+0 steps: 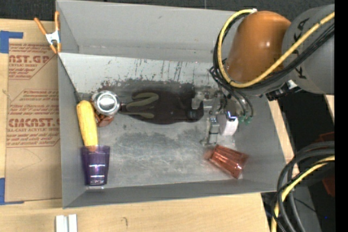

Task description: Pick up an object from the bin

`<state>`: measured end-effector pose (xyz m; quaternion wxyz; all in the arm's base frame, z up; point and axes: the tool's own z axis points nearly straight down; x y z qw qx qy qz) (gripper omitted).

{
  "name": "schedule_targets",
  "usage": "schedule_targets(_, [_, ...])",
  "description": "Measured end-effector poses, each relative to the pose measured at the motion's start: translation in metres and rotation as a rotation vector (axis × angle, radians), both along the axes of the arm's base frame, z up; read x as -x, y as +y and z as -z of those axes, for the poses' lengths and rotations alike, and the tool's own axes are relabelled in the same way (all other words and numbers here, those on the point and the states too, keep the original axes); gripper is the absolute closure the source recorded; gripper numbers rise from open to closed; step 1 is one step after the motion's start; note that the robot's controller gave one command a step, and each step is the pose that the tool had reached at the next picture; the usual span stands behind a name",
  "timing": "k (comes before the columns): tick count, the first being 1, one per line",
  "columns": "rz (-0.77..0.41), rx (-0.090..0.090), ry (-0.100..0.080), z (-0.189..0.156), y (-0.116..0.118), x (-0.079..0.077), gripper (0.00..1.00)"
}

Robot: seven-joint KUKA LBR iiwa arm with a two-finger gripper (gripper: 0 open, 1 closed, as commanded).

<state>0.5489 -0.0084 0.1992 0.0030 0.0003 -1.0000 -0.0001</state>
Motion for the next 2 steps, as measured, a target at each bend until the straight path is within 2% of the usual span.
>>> schedule_targets(1, [0.0,0.0,-0.008,-0.005,0.0,-0.001,0.0])
schedule_targets(2, [0.019,0.0,-0.017,0.033,-0.001,-0.016,0.0])
